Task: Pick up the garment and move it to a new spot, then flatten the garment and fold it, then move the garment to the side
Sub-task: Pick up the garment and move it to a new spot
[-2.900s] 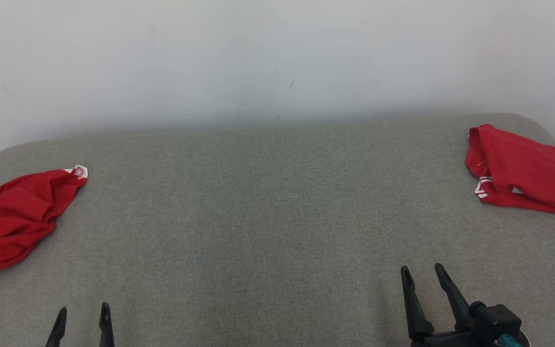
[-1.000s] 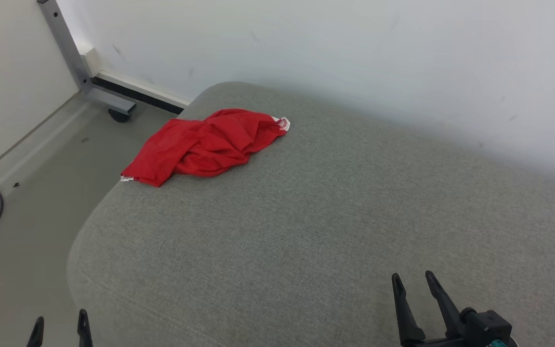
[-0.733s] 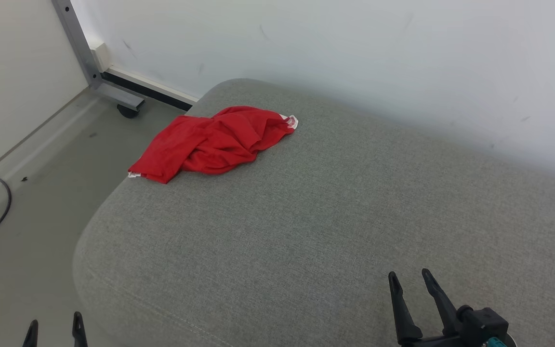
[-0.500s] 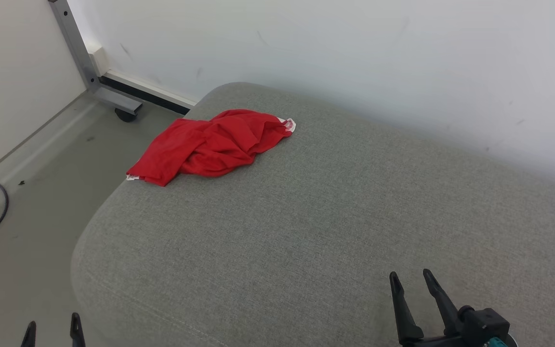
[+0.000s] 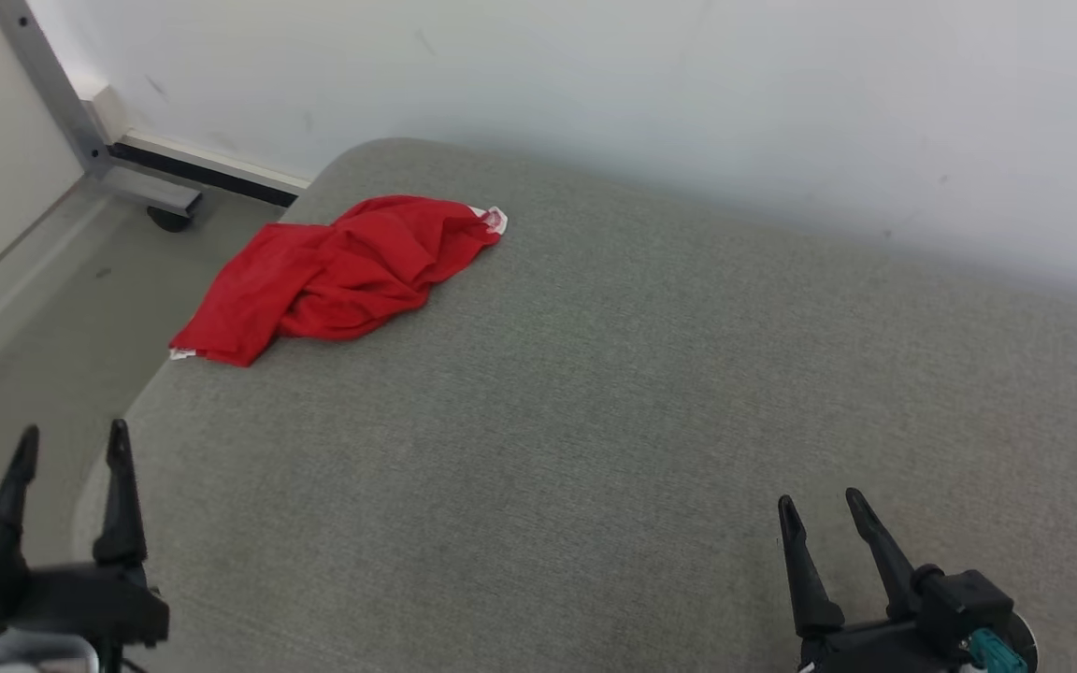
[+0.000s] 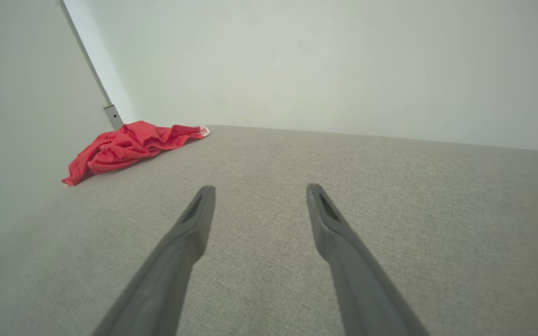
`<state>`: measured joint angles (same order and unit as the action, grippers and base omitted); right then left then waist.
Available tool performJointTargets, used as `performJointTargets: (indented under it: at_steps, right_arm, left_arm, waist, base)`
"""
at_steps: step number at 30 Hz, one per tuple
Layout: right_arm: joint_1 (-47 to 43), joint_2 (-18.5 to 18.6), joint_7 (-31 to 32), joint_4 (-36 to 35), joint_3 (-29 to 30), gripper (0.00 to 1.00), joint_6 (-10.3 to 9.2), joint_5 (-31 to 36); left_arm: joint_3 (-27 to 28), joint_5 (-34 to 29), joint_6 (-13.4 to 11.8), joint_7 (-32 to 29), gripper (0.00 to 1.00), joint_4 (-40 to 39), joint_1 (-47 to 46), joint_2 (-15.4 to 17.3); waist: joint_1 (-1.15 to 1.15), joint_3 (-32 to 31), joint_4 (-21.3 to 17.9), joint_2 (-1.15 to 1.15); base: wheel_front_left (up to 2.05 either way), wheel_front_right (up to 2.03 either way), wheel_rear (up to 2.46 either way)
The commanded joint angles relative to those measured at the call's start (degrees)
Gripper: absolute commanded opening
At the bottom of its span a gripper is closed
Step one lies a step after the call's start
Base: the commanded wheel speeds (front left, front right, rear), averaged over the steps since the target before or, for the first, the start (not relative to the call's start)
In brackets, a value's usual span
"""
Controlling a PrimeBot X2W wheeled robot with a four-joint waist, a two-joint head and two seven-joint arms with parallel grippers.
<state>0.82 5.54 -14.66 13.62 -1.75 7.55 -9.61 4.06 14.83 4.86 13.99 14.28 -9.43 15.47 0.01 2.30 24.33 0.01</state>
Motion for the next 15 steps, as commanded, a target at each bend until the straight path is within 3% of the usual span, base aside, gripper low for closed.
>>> performJointTargets:
  at_steps: [1, 15]
  right_arm:
    - [1.1, 0.6, 0.3, -0.7, -0.2, 1.0, -0.15, 0.5]
    - [5.2, 3.6, 2.7, -9.1, 2.5, 1.0, -0.15, 2.0]
  left_arm:
    - [0.1, 1.0, 0.4, 0.1, 1.0, 1.2, -3.2, 1.0]
    - [2.8, 5.5, 1.5, -0.8, 1.0, 11.9, -25.8, 7.1]
  waist:
    - [-0.01, 3.2, -4.0, -0.01]
    - [-0.01, 15.6, -16.3, -0.01]
  base:
    - [0.0, 0.0, 0.0]
    - [0.0, 0.0, 0.0]
